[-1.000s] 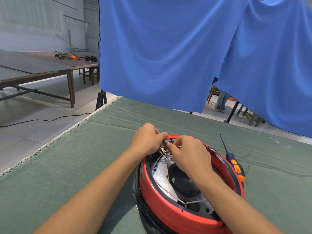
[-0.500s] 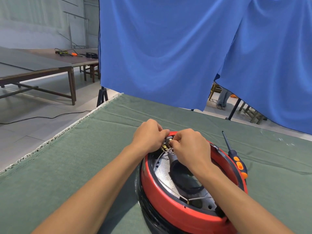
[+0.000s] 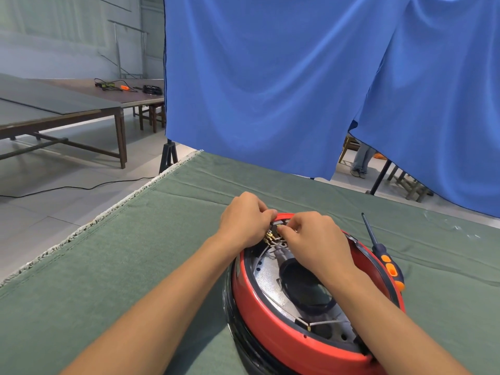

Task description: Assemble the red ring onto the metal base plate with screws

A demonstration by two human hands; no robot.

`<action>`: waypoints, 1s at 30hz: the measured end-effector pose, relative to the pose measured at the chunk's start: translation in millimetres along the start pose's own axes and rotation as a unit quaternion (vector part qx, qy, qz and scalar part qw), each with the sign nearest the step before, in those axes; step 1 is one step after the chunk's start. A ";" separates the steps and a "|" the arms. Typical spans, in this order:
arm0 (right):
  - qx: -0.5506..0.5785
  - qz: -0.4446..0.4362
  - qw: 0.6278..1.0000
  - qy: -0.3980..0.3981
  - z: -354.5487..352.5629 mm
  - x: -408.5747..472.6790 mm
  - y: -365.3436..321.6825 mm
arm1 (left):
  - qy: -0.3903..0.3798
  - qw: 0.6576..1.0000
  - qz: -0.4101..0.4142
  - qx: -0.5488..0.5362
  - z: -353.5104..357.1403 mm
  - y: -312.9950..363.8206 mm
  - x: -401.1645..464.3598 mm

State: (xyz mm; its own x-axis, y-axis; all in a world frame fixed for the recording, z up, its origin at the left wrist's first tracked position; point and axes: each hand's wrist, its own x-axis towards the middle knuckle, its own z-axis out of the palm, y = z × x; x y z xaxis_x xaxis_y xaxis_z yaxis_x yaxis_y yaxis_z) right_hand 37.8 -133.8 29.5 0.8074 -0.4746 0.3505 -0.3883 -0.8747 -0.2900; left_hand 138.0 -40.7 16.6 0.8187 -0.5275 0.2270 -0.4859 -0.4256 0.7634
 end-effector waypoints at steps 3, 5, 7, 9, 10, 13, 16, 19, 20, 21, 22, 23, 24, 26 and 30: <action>0.040 -0.011 0.999 0.012 -4.0 -3.3 1.4 | -0.003 1.000 -0.007 -0.030 0.6 -0.9 0.8; 0.052 -0.040 0.998 0.018 -5.6 -7.0 0.1 | -0.001 0.999 -0.017 -0.048 1.4 -1.9 2.6; 0.027 -0.070 0.997 0.007 -5.8 -11.1 -1.9 | 0.000 0.998 -0.027 -0.062 2.4 -3.2 3.6; -0.002 -0.085 0.996 -0.013 -4.4 -13.2 -2.3 | -0.002 0.997 -0.027 -0.075 2.5 -4.1 3.5; -0.014 -0.087 0.996 -0.018 -4.2 -12.9 -2.0 | -0.002 0.997 -0.025 -0.078 2.5 -4.0 3.3; -0.035 -0.093 0.995 -0.019 -2.4 -11.2 -2.5 | 0.001 0.997 -0.019 -0.075 2.6 -4.5 3.5; -0.043 -0.101 0.994 -0.017 -1.2 -11.2 -3.0 | 0.000 0.997 -0.019 -0.073 2.5 -4.7 3.9; -0.028 -0.095 0.995 -0.023 -1.9 -11.9 -1.8 | -0.001 0.997 -0.024 -0.069 2.1 -4.4 3.1; -0.021 -0.095 0.995 -0.026 -2.3 -12.0 -1.9 | 0.000 0.997 -0.025 -0.069 1.9 -4.3 2.8; -0.014 -0.095 0.995 -0.028 -2.7 -11.9 -2.2 | 0.000 0.997 -0.026 -0.069 1.8 -4.2 2.6; -0.007 -0.094 0.995 -0.030 -3.4 -11.9 -2.6 | 0.000 0.997 -0.025 -0.069 1.8 -4.0 2.5; 0.001 -0.093 0.995 -0.030 -3.9 -11.6 -2.9 | -0.001 0.997 -0.025 -0.069 1.8 -3.8 2.4; 0.008 -0.091 0.995 -0.030 -4.2 -11.4 -3.0 | -0.001 0.997 -0.025 -0.069 1.7 -3.7 2.4; 0.014 -0.088 0.996 -0.029 -4.2 -11.3 -3.1 | -0.001 0.997 -0.025 -0.071 1.4 -3.6 2.3; 0.009 -0.080 0.997 -0.022 -2.5 -11.7 -3.6 | 0.002 0.997 -0.025 -0.071 1.7 -3.5 2.4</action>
State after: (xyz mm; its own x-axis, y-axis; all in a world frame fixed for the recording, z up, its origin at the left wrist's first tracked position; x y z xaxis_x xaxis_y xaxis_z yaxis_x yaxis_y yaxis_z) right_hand 28.7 -125.4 28.7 0.8771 -0.3244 0.3541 -0.2457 -0.9367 -0.2495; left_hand 141.1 -41.7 13.4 0.8419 -0.5057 0.1883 -0.3964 -0.3428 0.8517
